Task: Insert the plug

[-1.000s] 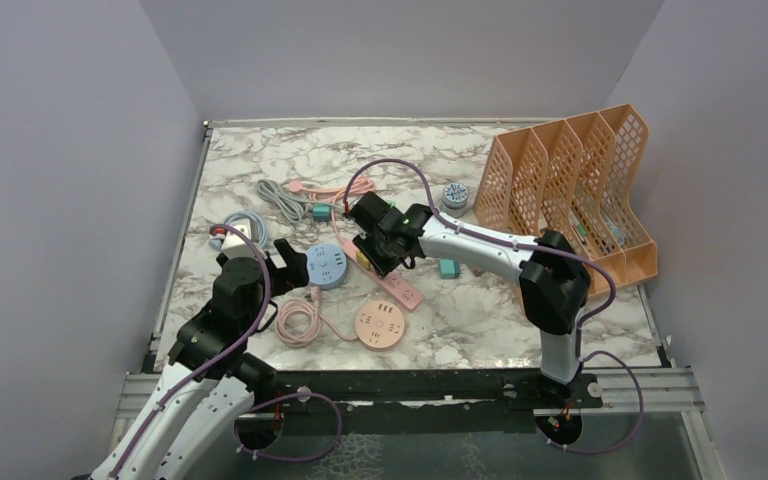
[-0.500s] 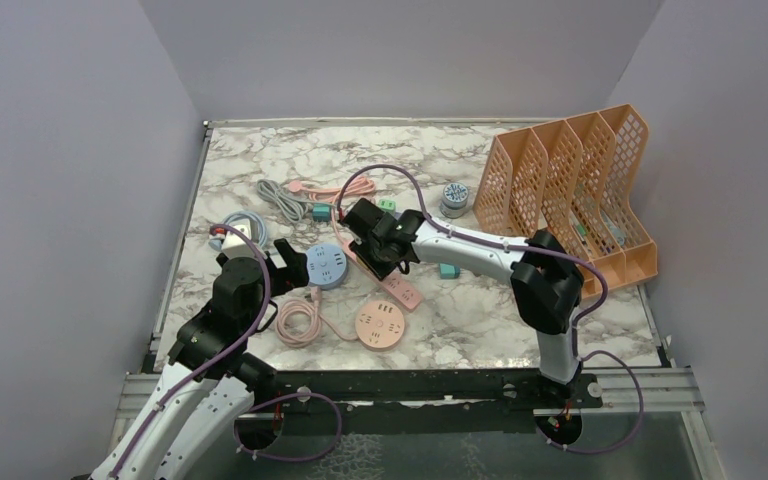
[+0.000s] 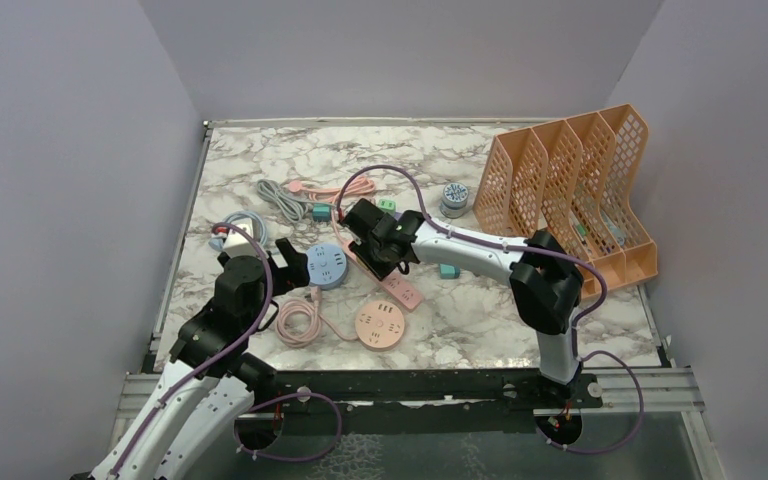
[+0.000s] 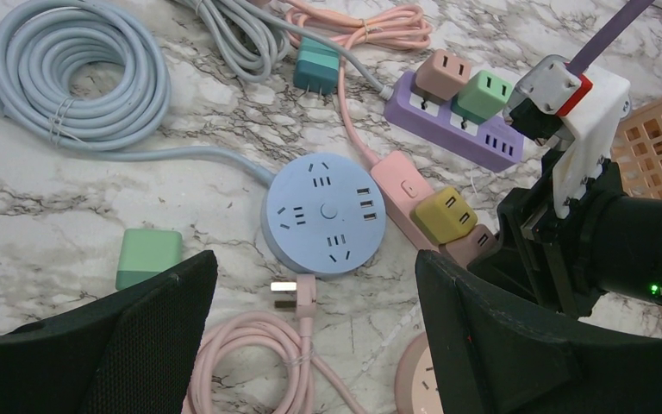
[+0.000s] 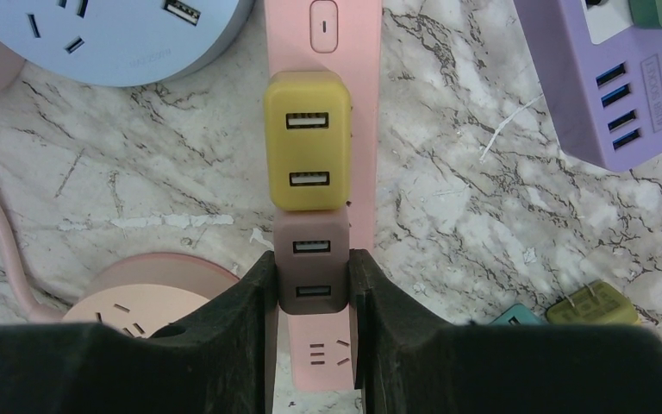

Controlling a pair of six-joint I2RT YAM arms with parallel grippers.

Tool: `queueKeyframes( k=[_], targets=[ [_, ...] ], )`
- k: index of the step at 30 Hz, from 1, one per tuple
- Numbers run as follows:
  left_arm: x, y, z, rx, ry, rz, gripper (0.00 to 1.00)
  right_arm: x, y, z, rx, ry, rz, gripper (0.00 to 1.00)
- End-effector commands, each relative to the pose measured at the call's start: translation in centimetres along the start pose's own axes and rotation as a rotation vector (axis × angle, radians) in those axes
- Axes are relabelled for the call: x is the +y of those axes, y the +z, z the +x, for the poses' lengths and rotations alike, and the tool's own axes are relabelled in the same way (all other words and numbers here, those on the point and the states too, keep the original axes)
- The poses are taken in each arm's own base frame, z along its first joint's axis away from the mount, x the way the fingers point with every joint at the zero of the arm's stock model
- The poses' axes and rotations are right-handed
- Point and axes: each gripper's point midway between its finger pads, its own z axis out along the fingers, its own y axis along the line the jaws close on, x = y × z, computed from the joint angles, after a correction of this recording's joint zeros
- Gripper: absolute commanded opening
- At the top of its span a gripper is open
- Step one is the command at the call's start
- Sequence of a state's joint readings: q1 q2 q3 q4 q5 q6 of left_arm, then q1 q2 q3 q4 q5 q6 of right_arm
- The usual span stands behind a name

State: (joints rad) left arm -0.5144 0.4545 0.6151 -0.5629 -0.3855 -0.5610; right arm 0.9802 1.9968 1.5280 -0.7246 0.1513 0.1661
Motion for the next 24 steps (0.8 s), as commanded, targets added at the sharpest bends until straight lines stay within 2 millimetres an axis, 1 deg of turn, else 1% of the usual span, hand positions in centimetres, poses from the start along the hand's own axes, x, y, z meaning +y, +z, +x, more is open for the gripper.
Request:
queueKeyframes(
  k=[1, 3, 5, 7, 9, 10, 12, 14, 15, 17, 18, 20, 21, 22, 24],
  targets=[
    [-0.8, -0.4, -1.2, -0.019, 0.01, 0.033, 0.87, 1.0, 6.4, 6.8, 0.197, 0.034, -0.035, 0.02],
    [-1.0, -0.4, -1.2, -0.011, 0.015, 0.042, 0.88, 0.9, 3.6, 3.3, 0.084, 0.073, -0.036, 0.1],
    [-1.2, -0.4, -1.2, -0.005, 0.016, 0.05, 0.88, 0.2, 0.7, -0.1, -0.031, 0.114, -0.014, 0.23],
    [-1.4, -0.5, -1.2, -0.002, 0.013, 0.059, 0.89, -0.6, -2.3, -3.1, -0.145, 0.159, 0.013, 0.32],
    [-1.5, -0.5, -1.1, 0.002, 0.012, 0.066, 0.9, -0.9, -4.9, -5.1, -0.234, 0.191, 0.007, 0.43],
    [-1.6, -0.5, -1.0, 0.005, 0.013, 0.068, 0.9, -0.9, -6.0, -5.8, -0.267, 0.201, -0.004, 0.47],
    [-1.8, -0.4, -0.9, 0.014, 0.014, 0.075, 0.92, -1.1, -7.8, -6.4, -0.313, 0.22, -0.012, 0.51],
    [-2.1, -0.3, -0.7, 0.027, 0.018, 0.085, 0.94, -1.6, -8.8, -6.1, -0.335, 0.245, 0.004, 0.52],
    [-2.2, -0.2, -0.6, 0.034, 0.02, 0.092, 0.95, -2.3, -9.3, -5.9, -0.353, 0.269, 0.03, 0.52],
    [-2.8, -0.1, -0.5, 0.047, 0.021, 0.115, 0.98, -3.8, -9.7, -4.8, -0.376, 0.322, 0.103, 0.52],
    [-3.1, -0.1, -0.5, 0.051, 0.02, 0.134, 0.98, -4.7, -10.1, -4.0, -0.389, 0.358, 0.144, 0.52],
    [-4.0, -0.1, -0.2, 0.064, 0.019, 0.181, 0.98, -6.3, -10.2, -2.2, -0.387, 0.434, 0.21, 0.51],
    [-4.6, -0.2, -0.1, 0.069, 0.018, 0.215, 0.98, -7.1, -10.1, -1.1, -0.382, 0.473, 0.239, 0.51],
    [-5.3, -0.3, 0.1, 0.075, 0.017, 0.254, 0.98, -7.8, -9.7, 0.3, -0.359, 0.509, 0.263, 0.51],
    [-6.7, -0.5, 0.5, 0.092, 0.01, 0.332, 0.98, -9.2, -9.3, 2.4, -0.332, 0.587, 0.289, 0.51]
  ],
)
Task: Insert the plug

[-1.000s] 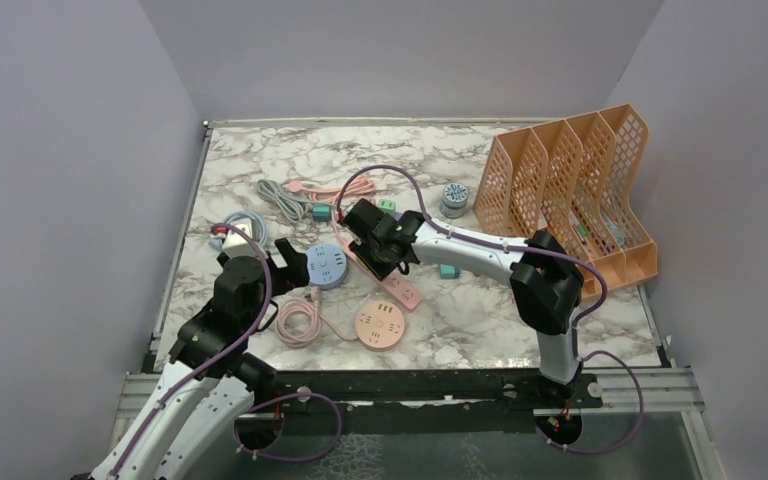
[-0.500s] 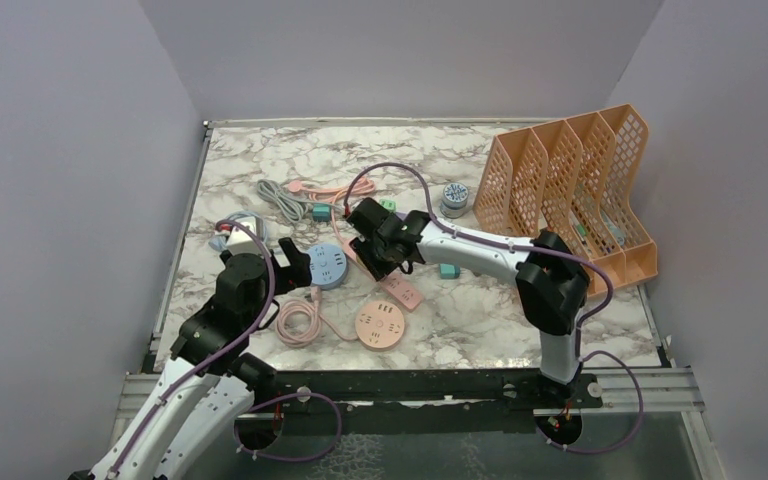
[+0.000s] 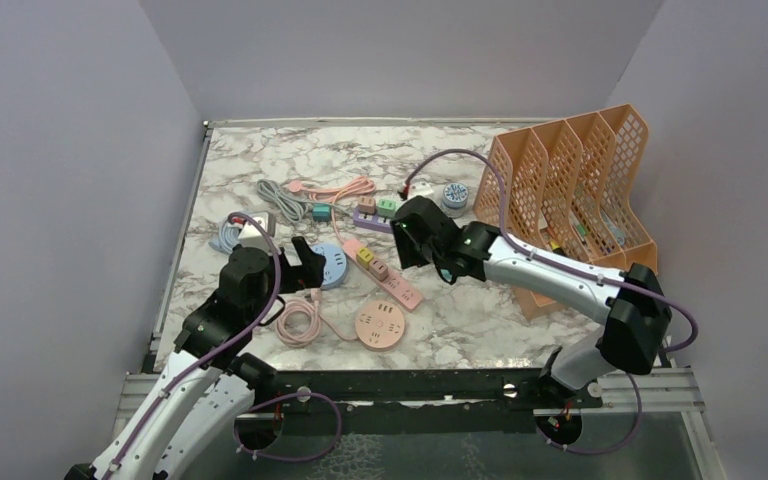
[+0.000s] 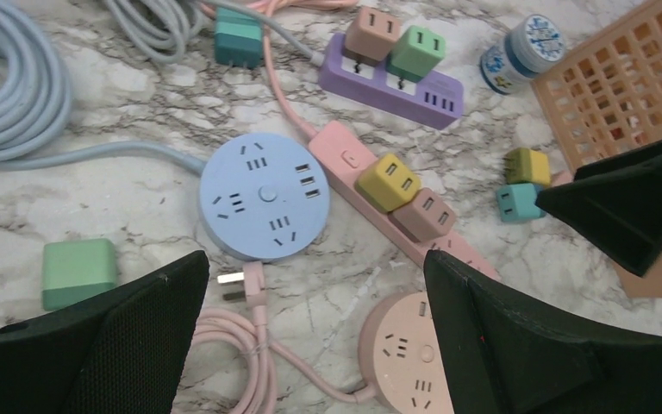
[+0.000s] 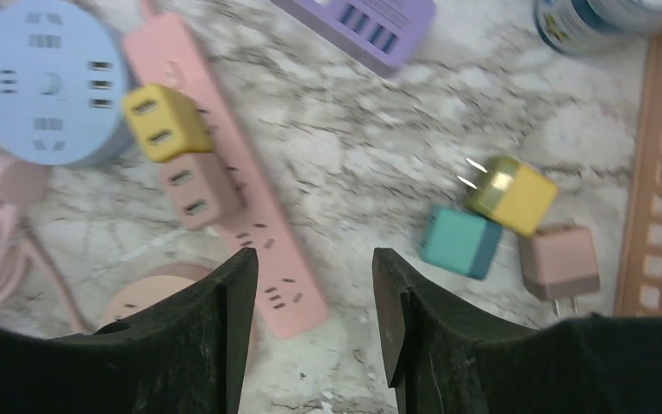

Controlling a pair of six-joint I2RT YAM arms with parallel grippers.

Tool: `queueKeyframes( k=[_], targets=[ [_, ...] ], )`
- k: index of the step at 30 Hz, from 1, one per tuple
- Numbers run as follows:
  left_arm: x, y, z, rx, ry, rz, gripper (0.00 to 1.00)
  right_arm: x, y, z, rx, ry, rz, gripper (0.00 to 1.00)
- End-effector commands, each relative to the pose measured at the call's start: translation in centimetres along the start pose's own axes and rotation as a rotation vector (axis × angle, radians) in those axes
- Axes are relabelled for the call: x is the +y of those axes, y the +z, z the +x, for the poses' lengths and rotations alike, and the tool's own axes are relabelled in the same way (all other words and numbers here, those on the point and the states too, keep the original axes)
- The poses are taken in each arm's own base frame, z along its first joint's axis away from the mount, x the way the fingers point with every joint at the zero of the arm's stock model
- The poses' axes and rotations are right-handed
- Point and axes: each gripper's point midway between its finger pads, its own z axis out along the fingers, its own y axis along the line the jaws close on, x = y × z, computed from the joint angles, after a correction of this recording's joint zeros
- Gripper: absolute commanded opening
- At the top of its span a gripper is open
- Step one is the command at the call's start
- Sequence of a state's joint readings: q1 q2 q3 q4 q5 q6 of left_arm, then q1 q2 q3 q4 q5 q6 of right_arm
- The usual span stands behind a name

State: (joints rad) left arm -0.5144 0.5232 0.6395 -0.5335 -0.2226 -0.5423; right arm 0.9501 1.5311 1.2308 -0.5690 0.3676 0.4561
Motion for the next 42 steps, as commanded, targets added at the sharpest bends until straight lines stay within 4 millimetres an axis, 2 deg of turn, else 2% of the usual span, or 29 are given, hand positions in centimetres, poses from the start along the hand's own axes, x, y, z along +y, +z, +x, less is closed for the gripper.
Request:
queueKeyframes(
  k=[1, 3, 6, 12, 16, 20, 27, 32, 42],
  targets=[
    [-4.6, -0.3, -0.5, 0.004, -0.007, 0.243, 0.98, -5.8, 0.9, 2.9, 0.017, 0.186, 0.197, 0.51],
    [-5.8, -0.4, -0.4, 0.011, -0.024, 0.31, 0.98, -7.5, 1.6, 4.2, 0.049, 0.231, 0.203, 0.51],
    [-7.3, -0.3, -0.5, 0.015, -0.048, 0.379, 0.98, -9.1, 2.9, 5.6, 0.071, 0.241, 0.201, 0.52],
    [-8.5, 0.3, -0.7, 0.034, -0.077, 0.419, 0.98, -11.4, 5.1, 7.5, 0.122, 0.234, 0.27, 0.56],
    [-8.9, 0.7, -0.4, 0.054, -0.095, 0.429, 0.98, -10.7, 6.1, 7.9, 0.132, 0.2, 0.206, 0.56],
    [-9.1, 1.1, -0.2, 0.062, -0.121, 0.437, 0.98, -10.0, 6.2, 7.8, 0.135, 0.18, 0.155, 0.54],
    [-9.2, 1.4, 0.2, 0.066, -0.157, 0.442, 0.97, -10.9, 6.6, 9.7, 0.192, 0.163, 0.208, 0.48],
    [-9.2, 1.7, 0.6, 0.082, -0.169, 0.438, 0.97, -12.1, 6.4, 10.5, 0.211, 0.165, 0.281, 0.53],
    [-9.1, 2.0, 0.9, 0.088, -0.182, 0.434, 0.97, -11.8, 6.9, 11.1, 0.228, 0.162, 0.268, 0.57]
  ],
)
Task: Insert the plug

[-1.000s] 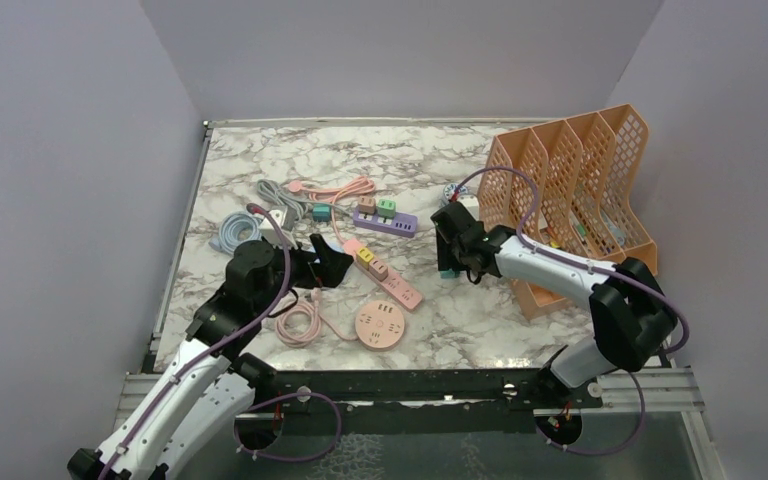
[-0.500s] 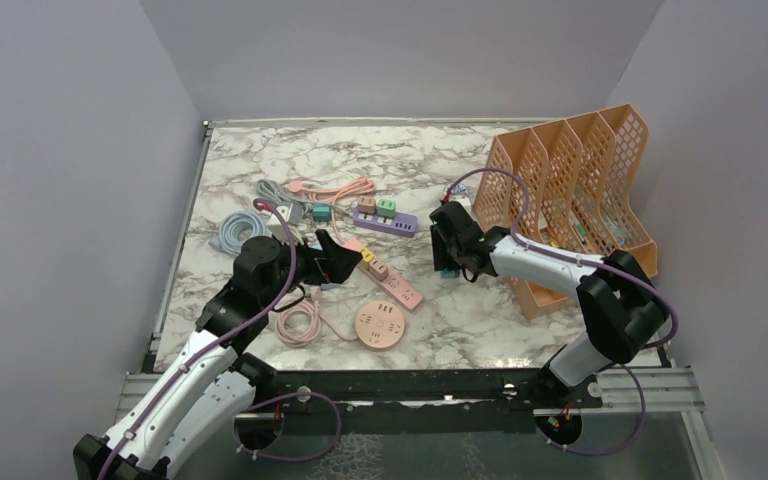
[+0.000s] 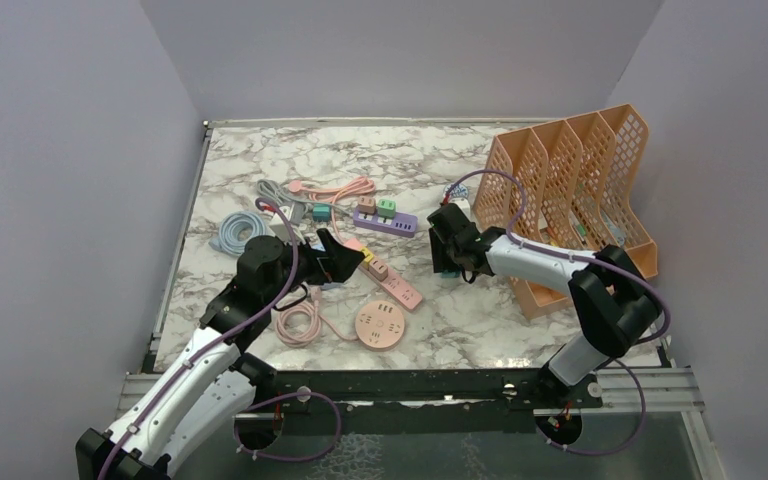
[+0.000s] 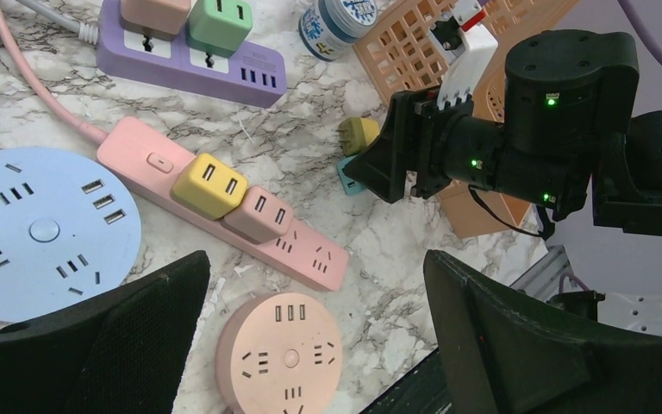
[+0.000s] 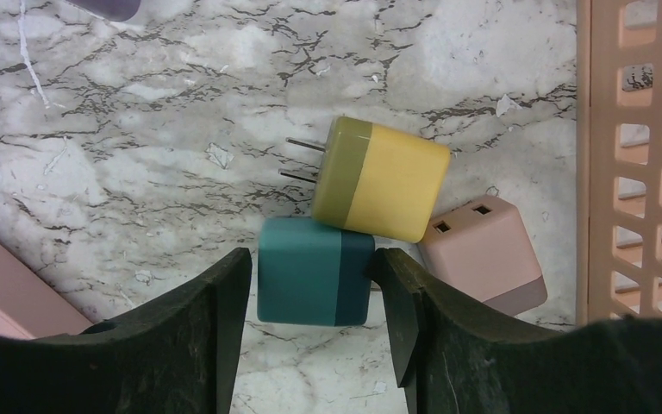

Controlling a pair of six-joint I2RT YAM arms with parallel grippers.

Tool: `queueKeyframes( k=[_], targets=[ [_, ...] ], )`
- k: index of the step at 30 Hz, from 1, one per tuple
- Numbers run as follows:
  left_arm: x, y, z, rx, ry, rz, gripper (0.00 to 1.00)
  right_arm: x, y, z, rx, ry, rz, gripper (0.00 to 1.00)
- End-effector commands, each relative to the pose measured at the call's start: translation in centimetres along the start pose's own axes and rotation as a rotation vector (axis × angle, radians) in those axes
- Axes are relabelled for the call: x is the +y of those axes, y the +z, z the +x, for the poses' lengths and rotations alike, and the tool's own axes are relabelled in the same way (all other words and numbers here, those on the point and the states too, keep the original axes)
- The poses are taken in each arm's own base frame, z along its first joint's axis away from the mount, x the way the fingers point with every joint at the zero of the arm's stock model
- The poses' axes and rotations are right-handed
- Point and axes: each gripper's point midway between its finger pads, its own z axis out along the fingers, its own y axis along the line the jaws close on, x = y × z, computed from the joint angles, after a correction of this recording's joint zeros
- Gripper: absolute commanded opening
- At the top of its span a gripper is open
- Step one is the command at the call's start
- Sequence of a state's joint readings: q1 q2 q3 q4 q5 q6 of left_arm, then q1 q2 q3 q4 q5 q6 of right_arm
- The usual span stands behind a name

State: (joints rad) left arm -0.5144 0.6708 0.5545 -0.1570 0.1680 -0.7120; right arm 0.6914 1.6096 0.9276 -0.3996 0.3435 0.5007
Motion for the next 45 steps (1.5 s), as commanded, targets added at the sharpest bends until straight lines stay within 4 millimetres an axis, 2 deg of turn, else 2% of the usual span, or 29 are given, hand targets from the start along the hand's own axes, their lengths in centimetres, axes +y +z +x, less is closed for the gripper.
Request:
queueKeyframes(
  k=[1, 7, 16, 19, 24, 31, 38, 42, 45],
  targets=[
    [-0.4, 0.1, 0.0, -0.008, -0.006, 0.029, 0.97, -0.8, 0.8, 1.4, 0.036, -0.001, 0.038, 0.57],
    [-0.3, 0.1, 0.1, -0.008, -0.008, 0.025, 0.97, -1.0, 0.2, 0.9, 0.025, 0.004, 0.049, 0.59],
    [0.0, 0.0, 0.3, -0.007, -0.009, 0.019, 0.97, -0.6, -2.0, -1.6, -0.051, 0.013, 0.004, 0.66],
    [0.2, 0.1, 0.4, -0.007, -0.011, 0.013, 0.97, -0.6, -2.0, -1.5, -0.042, 0.011, 0.004, 0.67],
    [0.2, 0.1, 0.4, -0.008, -0.01, 0.011, 0.97, -0.3, -0.9, 0.0, 0.002, 0.007, -0.005, 0.66],
    [0.4, 0.2, 0.5, -0.004, -0.008, 0.006, 0.97, 0.4, 0.2, 0.8, 0.033, -0.001, -0.025, 0.58],
    [0.6, 0.3, 0.7, -0.001, -0.007, 0.0, 0.97, 0.6, 0.8, 1.2, 0.043, -0.005, -0.034, 0.43],
    [0.6, 0.5, 1.0, 0.015, -0.012, 0.001, 0.97, 1.7, -0.3, 0.5, 0.012, 0.011, -0.11, 0.33],
    [0.2, 0.8, 1.4, 0.044, -0.014, 0.027, 0.95, 3.7, -2.8, -1.2, -0.04, 0.035, -0.254, 0.32]
  ],
)
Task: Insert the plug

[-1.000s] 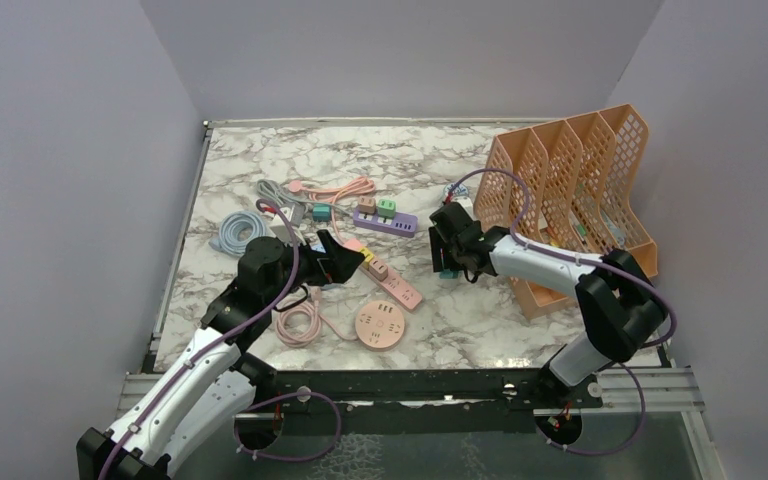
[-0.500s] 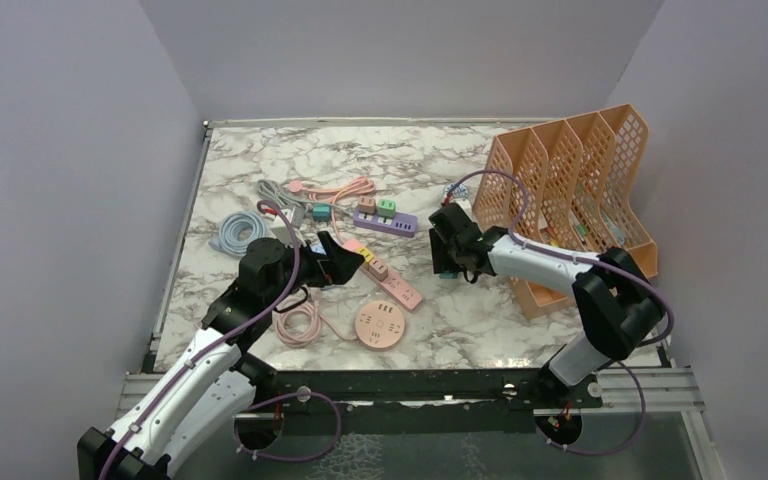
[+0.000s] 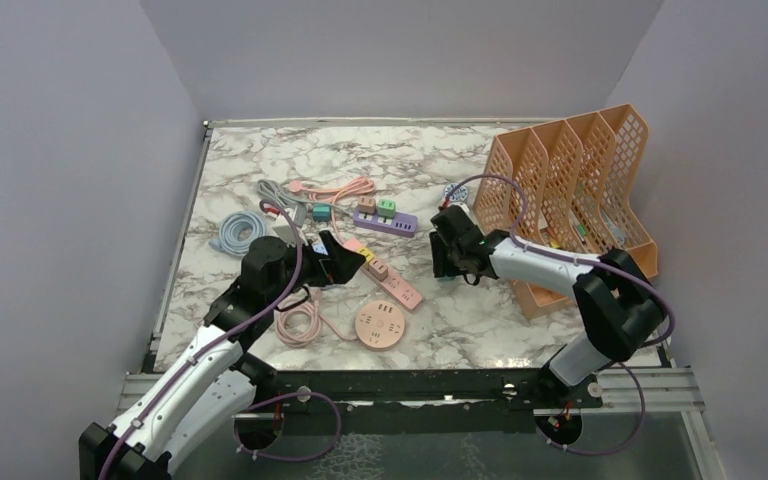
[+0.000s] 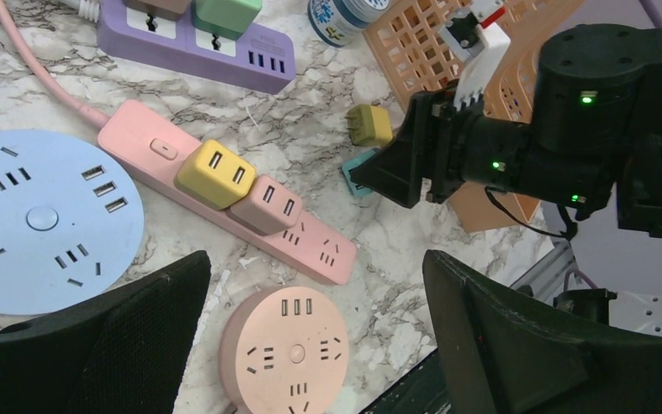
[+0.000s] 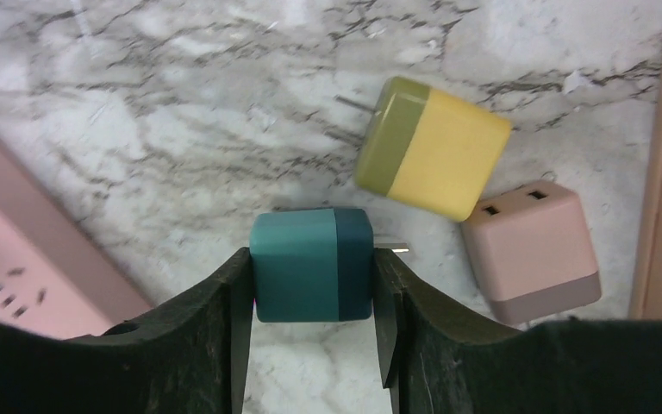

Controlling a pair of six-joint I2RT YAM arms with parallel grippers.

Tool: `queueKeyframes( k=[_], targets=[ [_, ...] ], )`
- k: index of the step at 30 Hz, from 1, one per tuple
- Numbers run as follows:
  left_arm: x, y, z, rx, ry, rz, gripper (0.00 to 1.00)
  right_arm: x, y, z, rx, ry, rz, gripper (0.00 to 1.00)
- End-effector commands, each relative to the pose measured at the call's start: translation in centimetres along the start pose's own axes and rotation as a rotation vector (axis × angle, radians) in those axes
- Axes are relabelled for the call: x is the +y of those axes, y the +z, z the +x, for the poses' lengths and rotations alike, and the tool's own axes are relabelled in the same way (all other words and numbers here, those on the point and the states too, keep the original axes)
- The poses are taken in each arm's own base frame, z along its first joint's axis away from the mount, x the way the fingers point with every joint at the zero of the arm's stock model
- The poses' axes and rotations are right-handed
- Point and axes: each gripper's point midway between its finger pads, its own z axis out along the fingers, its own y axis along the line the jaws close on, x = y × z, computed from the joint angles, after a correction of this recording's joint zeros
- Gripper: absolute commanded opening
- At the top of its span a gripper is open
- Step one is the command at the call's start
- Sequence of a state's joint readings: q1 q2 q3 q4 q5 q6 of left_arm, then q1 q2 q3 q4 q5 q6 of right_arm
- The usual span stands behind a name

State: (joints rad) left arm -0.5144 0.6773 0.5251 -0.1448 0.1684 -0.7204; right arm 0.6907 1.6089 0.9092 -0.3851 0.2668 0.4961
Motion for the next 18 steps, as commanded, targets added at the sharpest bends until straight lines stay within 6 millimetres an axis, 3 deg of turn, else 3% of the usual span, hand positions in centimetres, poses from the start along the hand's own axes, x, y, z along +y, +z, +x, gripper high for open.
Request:
queueKeyframes(
  k=[1, 7, 14, 18],
  targets=[
    [-0.9, 0.7, 0.5, 0.033, 0.0, 0.054, 0.95, 3.7, -3.7, -2.6, -0.092, 0.047, -0.24, 0.32],
    [-2.8, 1.5, 0.1, 0.025, 0.068, 0.174, 0.92, 8.3, -10.6, -4.7, -0.116, 0.182, -0.569, 0.32],
    [-8.7, 1.0, -2.8, -0.176, 0.324, 0.484, 0.9, 11.5, -19.3, -7.9, -0.104, 0.398, -0.886, 0.31],
    [-12.2, 0.5, -1.8, -0.205, 0.534, 0.672, 0.88, 12.3, -23.3, -9.4, -0.084, 0.495, -1.044, 0.31]
  ],
)
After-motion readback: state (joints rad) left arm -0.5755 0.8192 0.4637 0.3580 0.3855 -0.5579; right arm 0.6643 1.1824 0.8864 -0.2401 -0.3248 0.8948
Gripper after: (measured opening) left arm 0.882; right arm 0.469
